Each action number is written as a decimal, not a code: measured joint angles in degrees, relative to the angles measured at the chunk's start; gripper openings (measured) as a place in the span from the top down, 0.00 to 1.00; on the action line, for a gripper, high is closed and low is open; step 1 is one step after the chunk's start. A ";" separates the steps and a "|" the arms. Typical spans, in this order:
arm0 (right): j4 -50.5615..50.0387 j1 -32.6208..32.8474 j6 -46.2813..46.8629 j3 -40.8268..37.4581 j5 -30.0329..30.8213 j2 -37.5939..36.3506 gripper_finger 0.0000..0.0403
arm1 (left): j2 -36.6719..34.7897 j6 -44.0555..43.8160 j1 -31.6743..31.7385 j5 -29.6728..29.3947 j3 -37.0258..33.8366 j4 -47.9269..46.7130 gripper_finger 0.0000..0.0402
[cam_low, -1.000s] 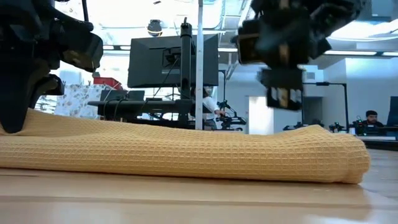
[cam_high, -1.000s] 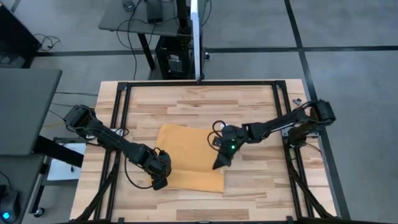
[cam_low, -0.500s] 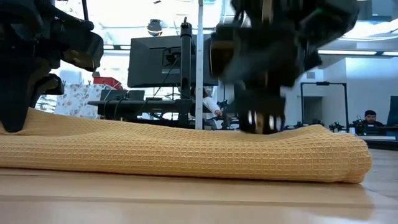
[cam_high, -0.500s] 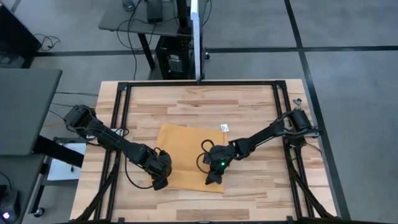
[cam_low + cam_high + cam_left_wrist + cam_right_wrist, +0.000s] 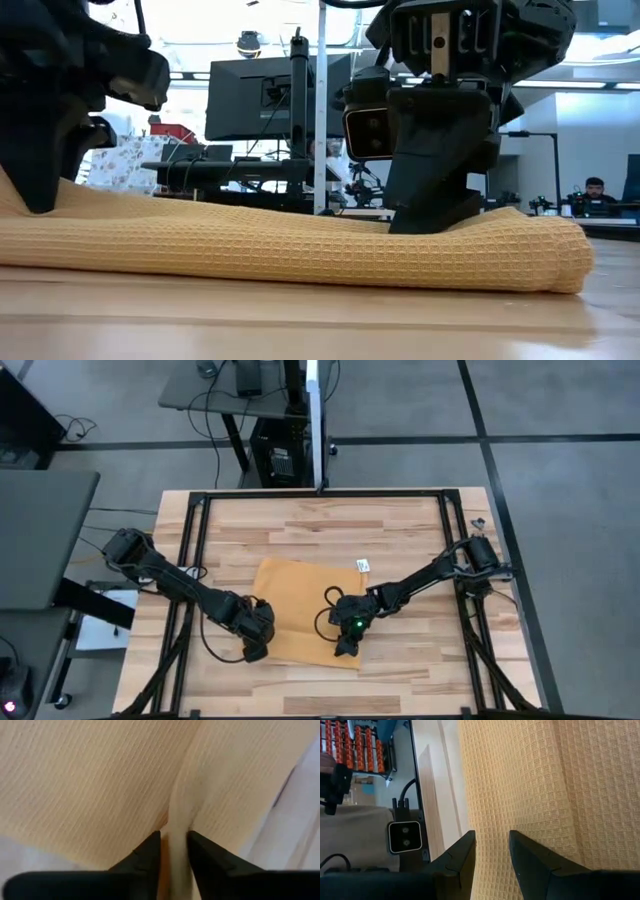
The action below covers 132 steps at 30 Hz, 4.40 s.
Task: Roll towel
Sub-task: Roll the yellow towel
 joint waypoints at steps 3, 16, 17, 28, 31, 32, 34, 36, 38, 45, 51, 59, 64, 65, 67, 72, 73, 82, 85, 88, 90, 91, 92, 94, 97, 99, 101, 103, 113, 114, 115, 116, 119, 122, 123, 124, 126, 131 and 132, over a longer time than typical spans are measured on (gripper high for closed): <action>-0.01 0.01 -0.11 0.00 -0.02 0.00 0.72 | -0.01 -0.25 0.00 -2.25 3.17 -9.88 0.74; 0.14 -0.04 -2.55 0.02 -0.48 -1.27 0.72 | -3.95 1.70 -3.65 -14.77 12.63 -16.07 0.73; -0.01 -0.04 -2.54 0.02 -0.48 -1.27 0.72 | -4.64 0.16 -3.65 -14.54 11.95 -15.89 0.73; -2.05 1.68 -3.22 0.00 1.08 -0.94 0.72 | -7.32 -8.65 -2.32 -8.25 -8.71 10.22 0.73; -4.78 2.15 -3.48 0.02 1.31 -0.94 0.72 | -7.25 -13.91 -2.59 -5.18 -12.50 13.55 0.73; -5.66 2.27 -4.00 0.04 1.33 -0.96 0.72 | -7.25 -14.65 -3.11 -3.80 -13.05 14.68 0.73; -6.68 2.19 -5.16 0.08 1.34 -0.98 0.72 | -7.26 -15.26 -3.57 -2.06 -13.25 15.34 0.73; -6.81 2.15 -5.75 0.09 1.23 -1.02 0.72 | -7.59 -14.72 -3.37 -2.75 -12.36 14.19 0.73; -7.32 1.67 -5.75 0.02 0.76 -1.61 0.72 | -8.49 -13.54 -2.80 -5.44 -10.11 11.83 0.73; -13.58 0.25 -8.63 0.02 0.73 -9.72 0.72 | -9.87 -3.53 -0.95 -12.55 0.66 -0.59 0.73; -18.29 -0.82 -9.53 0.02 13.23 -11.01 0.72 | -9.05 2.26 1.59 -14.13 0.74 -2.29 0.73; -19.46 0.24 8.89 -0.07 20.24 -7.44 0.72 | -5.13 6.41 7.96 -14.36 -4.09 9.67 0.73; -19.51 2.43 14.98 -0.04 22.23 -7.45 0.72 | -1.76 7.02 11.73 -14.39 -6.78 15.68 0.73; -19.68 2.73 16.15 -0.04 22.41 -7.45 0.72 | -0.95 7.02 12.38 -14.40 -7.39 16.34 0.73; -19.68 3.08 17.85 -0.04 22.53 -7.45 0.72 | 0.71 6.98 13.35 -14.41 -7.99 16.67 0.73; -19.83 4.45 20.71 -0.04 22.60 -7.45 0.72 | 3.59 6.82 14.32 -14.84 -7.79 16.59 0.73; -19.83 4.88 21.53 -0.04 22.60 -7.45 0.72 | 3.81 6.82 14.32 -15.01 -7.77 16.59 0.73; -19.86 8.41 24.87 -0.04 23.02 -7.45 0.72 | 3.92 5.95 14.71 -14.76 -7.79 16.40 0.73; -19.89 7.30 24.66 -0.02 23.33 -7.60 0.72 | 3.82 6.14 14.71 -14.73 -7.82 16.41 0.73; -19.97 6.00 23.16 -0.02 23.52 -8.35 0.72 | 2.81 6.66 14.73 -14.32 -7.72 15.97 0.73; -19.51 5.08 21.31 0.00 23.49 -9.44 0.72 | 1.42 7.94 14.73 -13.95 -7.27 14.74 0.73; -19.62 4.66 19.86 0.00 23.47 -10.17 0.72 | 0.46 8.65 14.73 -14.00 -6.67 14.22 0.73; -19.60 4.22 18.40 -0.01 23.47 -11.22 0.72 | -0.70 9.35 14.73 -14.00 -5.69 13.79 0.73; -19.51 3.53 14.80 -0.01 23.50 -14.07 0.72 | -3.49 10.66 14.69 -14.10 -3.64 11.93 0.73; -18.84 3.09 8.45 0.02 23.57 -18.59 0.72 | -7.58 13.45 14.22 -14.17 -1.04 9.01 0.73; -18.25 3.13 4.46 0.04 23.52 -20.52 0.72 | -10.43 15.26 14.17 -14.17 0.38 9.41 0.73; -17.00 3.15 0.36 0.04 23.52 -21.56 0.72 | -12.60 15.58 14.45 -11.71 1.46 9.32 0.73; -14.93 3.10 -0.84 0.04 23.33 -21.71 0.72 | -14.07 14.90 15.02 -4.00 2.00 9.31 0.73; -10.46 5.65 1.31 -0.02 22.44 -13.84 0.72 | -12.14 6.50 6.85 -9.70 -3.02 1.72 0.73; -10.83 4.59 2.10 -0.02 23.31 -13.62 0.72 | -11.60 5.42 7.49 -12.12 -3.45 1.63 0.73; -11.50 3.36 2.88 0.02 23.91 -13.36 0.72 | -10.99 4.53 8.29 -13.92 -3.48 1.99 0.73; -12.94 2.23 3.58 0.04 24.00 -13.21 0.72 | -10.37 3.97 9.03 -14.92 -3.45 2.45 0.73; -20.87 -0.88 4.90 0.02 24.62 -13.11 0.72 | -7.52 3.81 10.50 -14.99 -3.43 2.75 0.73; -28.69 -2.82 4.90 0.02 26.58 -13.11 0.72 | -3.85 4.25 10.67 -14.20 -3.44 3.29 0.73; -30.17 -3.09 4.79 0.00 26.87 -13.09 0.72 | -2.48 3.81 10.51 -14.13 -3.44 3.43 0.73; -31.00 -3.22 4.38 0.00 26.95 -13.09 0.72 | -1.08 3.10 10.47 -14.12 -3.44 3.57 0.73; -31.41 -3.42 3.20 0.00 26.94 -13.09 0.72 | 1.53 1.11 10.43 -13.47 -3.44 4.78 0.73; -33.09 -4.04 2.92 -0.90 29.20 -13.09 0.72 | 5.71 -2.44 10.21 -10.78 -3.26 9.53 0.73; -33.91 -4.30 2.54 -1.10 29.22 -13.09 0.72 | 5.84 -3.26 10.02 -10.81 -3.21 9.95 0.73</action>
